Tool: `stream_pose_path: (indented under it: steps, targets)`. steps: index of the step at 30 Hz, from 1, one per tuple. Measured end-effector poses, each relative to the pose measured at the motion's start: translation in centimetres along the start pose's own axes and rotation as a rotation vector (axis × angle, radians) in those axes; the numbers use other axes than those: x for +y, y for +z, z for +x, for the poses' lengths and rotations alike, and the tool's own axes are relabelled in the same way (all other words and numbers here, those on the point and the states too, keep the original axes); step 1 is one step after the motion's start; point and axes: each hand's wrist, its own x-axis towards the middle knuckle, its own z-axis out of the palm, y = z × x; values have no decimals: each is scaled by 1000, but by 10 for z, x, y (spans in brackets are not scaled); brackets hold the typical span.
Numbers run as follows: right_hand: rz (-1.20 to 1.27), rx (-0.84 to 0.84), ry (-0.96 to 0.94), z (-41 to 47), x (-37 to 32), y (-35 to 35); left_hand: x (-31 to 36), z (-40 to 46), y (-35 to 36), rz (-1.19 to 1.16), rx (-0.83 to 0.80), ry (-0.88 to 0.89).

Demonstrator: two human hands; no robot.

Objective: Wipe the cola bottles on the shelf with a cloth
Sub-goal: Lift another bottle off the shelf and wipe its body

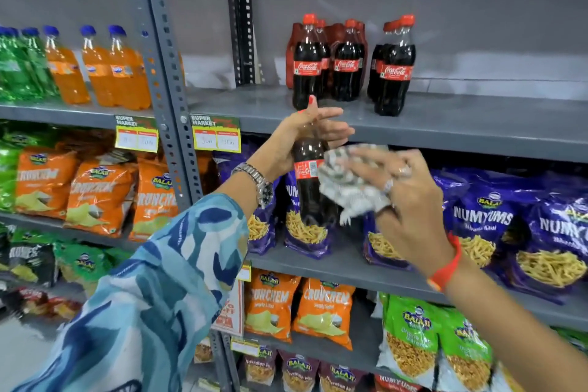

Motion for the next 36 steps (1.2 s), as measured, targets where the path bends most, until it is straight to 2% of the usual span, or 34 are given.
stream_pose_path:
  steps: [3, 8, 9, 11, 14, 17, 20, 21, 22, 24, 25, 27, 29, 31, 33, 34, 35, 36]
  targets:
    - [-77, -121, 87, 1, -9, 6, -2, 0, 9, -34, -28, 10]
    - [-75, -456, -161, -47, -16, 0, 2, -4, -4, -12, 0, -10]
    - [-35, -443, -147, -42, -16, -4, 2, -4, -6, -29, 19, -14]
    - [22, -307, -73, -20, -15, -6, 1, -4, -8, -29, 26, -30]
    - [-107, -150, 13, 17, -13, 0, -1, -1, 2, 74, -35, -63]
    - [-229, -222, -23, 7, -24, 11, -1, 4, 10, 63, 15, -60]
    - [-351, -459, -317, -30, -33, 13, 1, 5, 5, 130, 187, -75]
    - [-368, -513, -363, -34, -34, 10, 2, 6, 3, 164, 248, -76]
    - [-362, -498, -368, -31, -34, 8, 3, 6, 2, 193, 303, -75]
    - [-332, -338, -296, -12, -32, 7, 7, 8, 4, 251, 360, -73]
    - [-360, -251, -254, 2, -32, 8, 9, 9, 6, 292, 363, -78]
    - [-478, -185, -219, 23, -28, 12, 13, 10, 12, 346, 321, -99]
    - [-534, -215, -240, 24, -26, 20, 16, 11, 17, 324, 308, -114]
    - [-525, -319, -387, 8, -27, 26, 20, 12, 15, 276, 375, -96]
    - [-552, -562, -504, -13, -31, 27, 23, 13, 8, 280, 451, -74]
    - [-562, -671, -504, -19, -32, 23, 23, 14, 4, 283, 485, -70]
    - [-550, -690, -484, -18, -32, 19, 24, 14, 1, 274, 516, -72]
    - [-515, -628, -452, -13, -31, 14, 25, 15, -1, 255, 543, -81]
